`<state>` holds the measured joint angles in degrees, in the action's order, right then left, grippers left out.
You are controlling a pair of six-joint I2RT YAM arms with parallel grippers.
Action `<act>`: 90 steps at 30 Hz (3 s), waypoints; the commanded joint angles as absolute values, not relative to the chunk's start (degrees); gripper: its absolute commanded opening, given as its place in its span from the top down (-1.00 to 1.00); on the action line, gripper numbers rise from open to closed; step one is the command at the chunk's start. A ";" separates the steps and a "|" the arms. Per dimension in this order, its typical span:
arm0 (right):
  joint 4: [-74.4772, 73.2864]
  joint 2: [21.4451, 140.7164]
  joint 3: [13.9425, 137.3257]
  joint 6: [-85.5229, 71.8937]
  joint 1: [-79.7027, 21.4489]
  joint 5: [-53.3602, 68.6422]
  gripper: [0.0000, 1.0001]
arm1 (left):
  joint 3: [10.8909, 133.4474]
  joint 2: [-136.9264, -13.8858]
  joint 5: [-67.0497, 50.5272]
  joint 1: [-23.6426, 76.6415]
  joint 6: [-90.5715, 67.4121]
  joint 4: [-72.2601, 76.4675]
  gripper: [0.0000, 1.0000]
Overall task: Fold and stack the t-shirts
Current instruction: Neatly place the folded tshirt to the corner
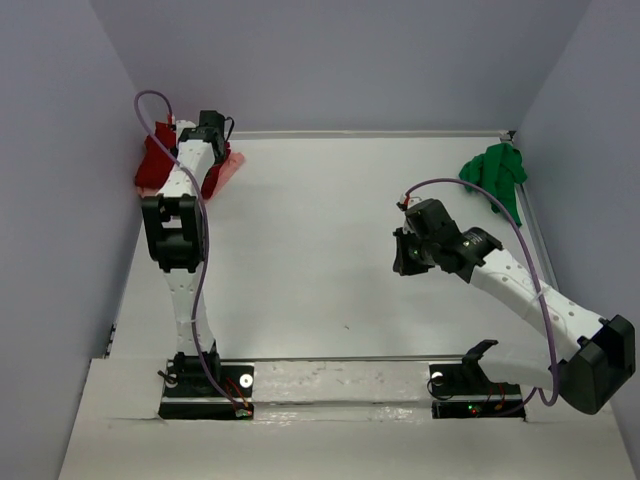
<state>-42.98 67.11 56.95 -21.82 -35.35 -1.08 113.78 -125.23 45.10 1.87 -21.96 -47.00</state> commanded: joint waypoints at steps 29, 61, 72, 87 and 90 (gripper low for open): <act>-42.10 67.94 58.36 -21.44 -35.95 -2.63 1.00 | 113.55 -134.56 28.67 -1.58 -15.91 -41.66 1.00; -41.92 74.97 62.14 -22.50 -35.95 -2.11 1.00 | 129.73 -146.60 7.56 6.24 -9.84 -37.35 1.00; -42.01 73.74 61.08 -22.32 -35.95 -1.32 1.00 | 128.31 -143.79 13.62 5.98 -12.83 -40.24 1.00; -41.40 73.13 59.85 -22.15 -35.95 -0.97 1.00 | 111.45 -123.40 33.98 12.03 -28.72 -34.36 0.80; -41.40 72.34 59.42 -22.32 -35.95 -0.79 1.00 | 110.74 -122.35 37.96 12.48 -29.88 -34.37 0.66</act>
<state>-42.94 74.85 59.51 -22.28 -35.35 -1.41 111.94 -128.42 27.11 11.31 -24.56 -34.54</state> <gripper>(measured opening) 0.009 0.124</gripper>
